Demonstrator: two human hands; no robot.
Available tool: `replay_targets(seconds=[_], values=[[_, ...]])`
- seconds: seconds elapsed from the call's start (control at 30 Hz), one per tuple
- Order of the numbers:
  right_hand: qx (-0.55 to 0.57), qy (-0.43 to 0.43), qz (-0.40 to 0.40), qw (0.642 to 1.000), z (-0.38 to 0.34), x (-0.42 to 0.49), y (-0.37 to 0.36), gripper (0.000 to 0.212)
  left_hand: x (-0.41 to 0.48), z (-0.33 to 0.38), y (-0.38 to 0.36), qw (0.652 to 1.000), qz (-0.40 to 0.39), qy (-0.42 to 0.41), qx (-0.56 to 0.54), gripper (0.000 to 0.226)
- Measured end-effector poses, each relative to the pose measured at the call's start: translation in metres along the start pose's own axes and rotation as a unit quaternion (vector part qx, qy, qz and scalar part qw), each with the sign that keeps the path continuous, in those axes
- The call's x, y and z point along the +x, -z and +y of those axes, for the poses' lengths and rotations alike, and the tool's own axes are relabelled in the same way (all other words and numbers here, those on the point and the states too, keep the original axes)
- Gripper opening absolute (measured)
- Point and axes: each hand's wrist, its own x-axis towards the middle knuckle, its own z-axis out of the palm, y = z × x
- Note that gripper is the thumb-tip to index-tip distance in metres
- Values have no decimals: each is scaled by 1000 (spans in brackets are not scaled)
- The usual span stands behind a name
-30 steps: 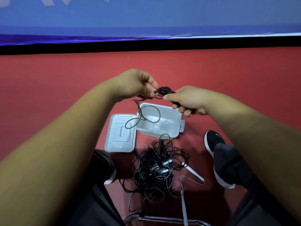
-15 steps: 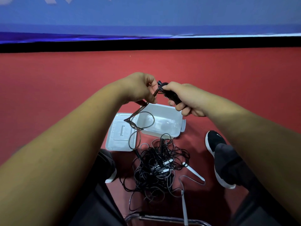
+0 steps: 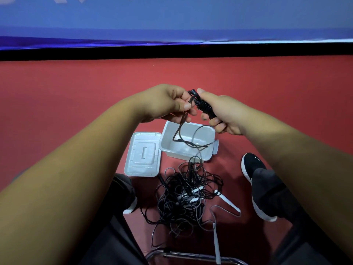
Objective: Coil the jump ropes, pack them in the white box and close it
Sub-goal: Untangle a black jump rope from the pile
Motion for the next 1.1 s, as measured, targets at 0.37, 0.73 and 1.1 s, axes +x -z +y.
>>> replay_targets(seconds=[0.37,0.73,1.1], values=[[13,-12,-16,1000,-6,-7,-1,42,2,1,-3,998,8,51,37,15],[68,-28,-33,997,-10,-5,0,30,7,-1,-9,976,163,20,141,11],[95,-8,-30,995,-13,-6,-4,37,2,3,-2,984,176,22,31,29]])
